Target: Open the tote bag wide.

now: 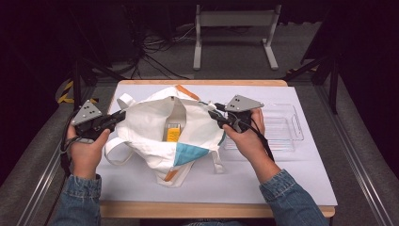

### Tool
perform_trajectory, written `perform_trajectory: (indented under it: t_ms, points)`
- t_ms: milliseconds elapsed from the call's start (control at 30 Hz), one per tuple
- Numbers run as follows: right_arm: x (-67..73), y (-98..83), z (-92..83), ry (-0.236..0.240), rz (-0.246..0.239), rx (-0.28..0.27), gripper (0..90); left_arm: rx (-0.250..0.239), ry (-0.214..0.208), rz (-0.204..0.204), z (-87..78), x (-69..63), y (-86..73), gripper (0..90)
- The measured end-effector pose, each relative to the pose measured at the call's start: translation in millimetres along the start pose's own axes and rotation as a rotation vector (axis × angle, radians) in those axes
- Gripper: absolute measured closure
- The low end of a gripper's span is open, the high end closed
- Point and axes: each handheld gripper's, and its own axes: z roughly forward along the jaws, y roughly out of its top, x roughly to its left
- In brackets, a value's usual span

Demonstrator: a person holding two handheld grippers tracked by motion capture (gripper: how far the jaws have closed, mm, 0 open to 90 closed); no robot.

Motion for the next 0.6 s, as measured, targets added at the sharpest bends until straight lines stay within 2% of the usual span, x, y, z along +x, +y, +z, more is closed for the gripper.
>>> perform_trajectory:
  t_ms: [100,233,367,467,533,567,600]
  points:
    - [-1.6,4.7,7.1,0.008,-0.019,0.027,81.1,0.02,0.007,0.006,12.7,2.1,-1.9,86.8]
    - [-3.1,0.4,25.5,-0.027,-0.03,0.115,82.2,0.063,0.029,0.015,25.5,6.7,-8.9,86.5]
    - [-6.1,-11.2,46.1,-0.035,-0.032,0.215,82.2,0.096,0.013,-0.022,37.4,18.2,-23.7,86.7]
    - [-6.8,-16.2,54.4,-0.035,-0.028,0.248,82.3,0.133,0.003,-0.04,45.4,27.6,-34.5,87.0]
    - [-6.7,-17.1,57.1,-0.041,-0.048,0.266,82.3,0.129,0.001,-0.057,50.4,31.1,-41.1,87.3]
    - [-6.4,-17.6,58.3,-0.051,-0.053,0.277,82.3,0.143,-0.007,-0.073,53.5,32.8,-45.6,87.4]
    - [-6.7,-18.7,60.1,-0.056,-0.054,0.288,82.4,0.159,-0.006,-0.07,56.9,35.1,-49.5,87.5]
